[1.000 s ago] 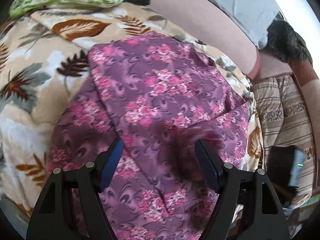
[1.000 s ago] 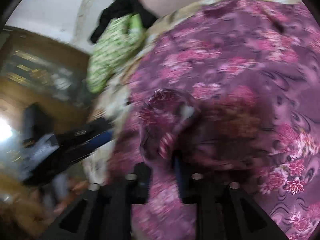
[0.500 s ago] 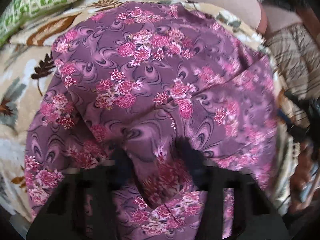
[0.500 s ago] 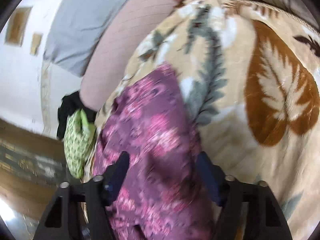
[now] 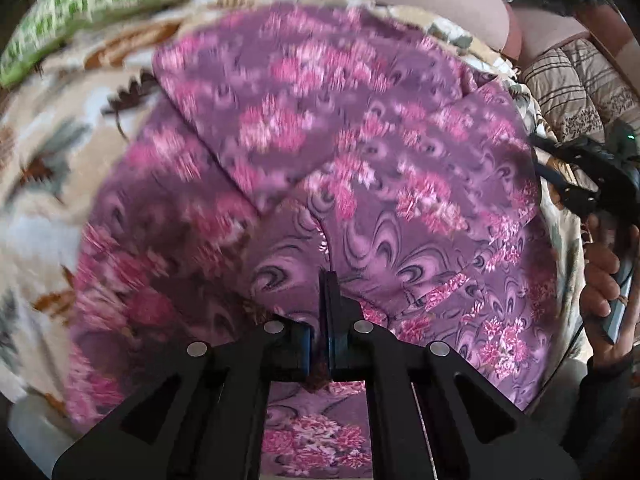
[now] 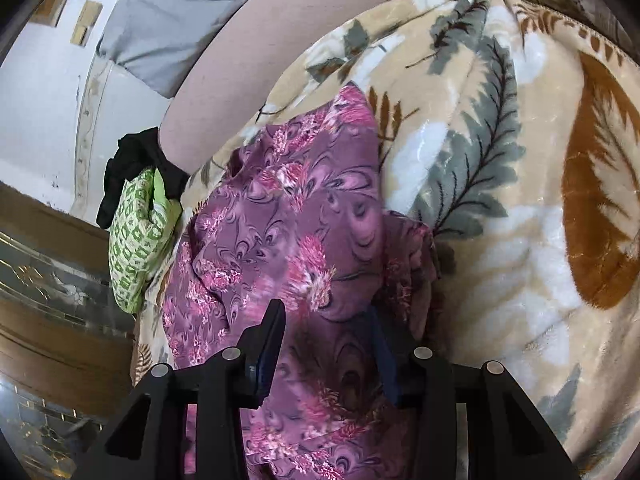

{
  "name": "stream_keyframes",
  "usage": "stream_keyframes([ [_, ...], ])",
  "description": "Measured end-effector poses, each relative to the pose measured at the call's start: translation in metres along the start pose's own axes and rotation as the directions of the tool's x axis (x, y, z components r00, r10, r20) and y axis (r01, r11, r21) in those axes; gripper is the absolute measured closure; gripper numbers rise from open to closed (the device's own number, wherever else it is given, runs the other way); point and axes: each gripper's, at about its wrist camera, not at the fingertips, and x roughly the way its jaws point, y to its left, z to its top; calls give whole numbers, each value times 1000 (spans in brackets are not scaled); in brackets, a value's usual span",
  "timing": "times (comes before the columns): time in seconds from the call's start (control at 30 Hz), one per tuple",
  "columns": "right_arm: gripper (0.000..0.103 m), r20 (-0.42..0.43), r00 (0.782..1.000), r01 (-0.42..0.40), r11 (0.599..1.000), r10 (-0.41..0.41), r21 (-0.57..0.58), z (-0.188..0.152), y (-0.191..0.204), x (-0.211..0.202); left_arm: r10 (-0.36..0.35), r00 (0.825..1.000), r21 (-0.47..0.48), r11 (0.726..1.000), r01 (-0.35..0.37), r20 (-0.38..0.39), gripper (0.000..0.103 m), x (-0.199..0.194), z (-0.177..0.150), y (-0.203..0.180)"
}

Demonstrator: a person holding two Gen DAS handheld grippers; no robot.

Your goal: Fold small clothes

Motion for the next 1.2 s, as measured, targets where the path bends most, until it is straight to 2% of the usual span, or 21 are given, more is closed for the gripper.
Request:
stream_keyframes([
  [0.07, 39, 46, 999, 24, 999, -23, -23, 4, 6, -13, -44, 999, -23, 999, 44, 20, 100, -4, 2, 5],
  [0.1, 34, 65, 998, 25, 999, -24, -21, 9, 10, -20, -58, 998, -26, 998, 59, 35, 97, -8, 4, 6],
  [0.17, 33, 76, 997, -8, 1000, 9, -21, 26, 17, -26, -85, 995, -49, 995, 88, 48, 87, -10, 12, 12],
  [0.23, 33, 55, 997, 51, 999, -50, -8, 51, 20, -18, -132, 991, -59, 989, 134, 36, 85, -4, 20, 11],
  [0.3, 33, 30, 992, 120, 993, -120, -6, 89, 17, 9, -115, 993, -28, 993, 115, 10, 86, 8, 25, 2],
  [0.37, 51, -8, 985, 174, 984, -174, 34, 117, 3, 36, -85, 996, -4, 996, 85, 13, 99, 13, 22, -2],
  [0.4, 57, -38, 983, 180, 983, -178, 34, 129, -2, 49, -83, 996, 4, 997, 83, 33, 100, 10, 20, -3],
  [0.47, 87, -95, 974, 209, 978, -206, 15, 147, -8, 75, -110, 991, 7, 994, 110, 80, 100, -7, 11, 0],
  [0.5, 93, -119, 967, 228, 974, -226, 2, 150, -7, 83, -131, 986, 6, 991, 131, 99, 100, -13, 9, 2],
  [0.57, 96, -111, 966, 230, 972, -233, -43, 152, 5, 86, -177, 975, 3, 984, 178, 132, 100, -30, -1, 9],
  [0.67, 96, -74, 985, 147, 984, -155, -95, 148, 24, 80, -157, 976, 8, 987, 158, 148, 100, -31, -6, 19],
  [0.8, 95, -126, 987, 97, 994, -102, -43, 137, 14, 88, -122, 992, -38, 992, 122, -6, 99, 8, -6, 39],
  [0.87, 94, -60, 997, 38, 999, -38, -1, 122, 8, 56, -137, 990, -35, 990, 138, 29, 99, -6, -8, 40],
  [0.9, 93, -34, 999, 28, 1000, -28, 7, 116, 7, 44, -129, 990, -13, 991, 130, 63, 99, -18, -9, 38],
  [0.93, 77, -3, 999, 33, 999, -33, 19, 105, 6, 25, -118, 987, 26, 993, 116, 112, 99, -36, -9, 34],
  [0.97, 39, 13, 998, 57, 998, -58, 35, 93, 4, 9, -115, 983, 49, 993, 109, 145, 92, -49, -8, 30],
  [1.0, 22, 52, 996, 73, 996, -75, 54, 79, 2, -7, -115, 978, 73, 992, 104, 175, 76, -65, -5, 23],
  [1.03, 14, 97, 992, 76, 995, -83, 71, 62, -2, -23, -112, 976, 93, 991, 96, 189, 62, -73, 3, 15],
  [1.07, 14, 101, 992, 71, 994, -80, 83, 52, -5, -30, -109, 973, 113, 990, 87, 203, 47, -79, 16, 5],
  [1.13, 21, 137, 990, 21, 990, -40, 138, 33, -18, -37, -99, 965, 157, 986, 62, 241, 43, -89, 47, -20],
  [1.2, 40, 112, 994, -43, 976, 19, 213, 20, -36, -28, -146, 962, 223, 970, 93, 232, 42, -88, 83, -52],
])
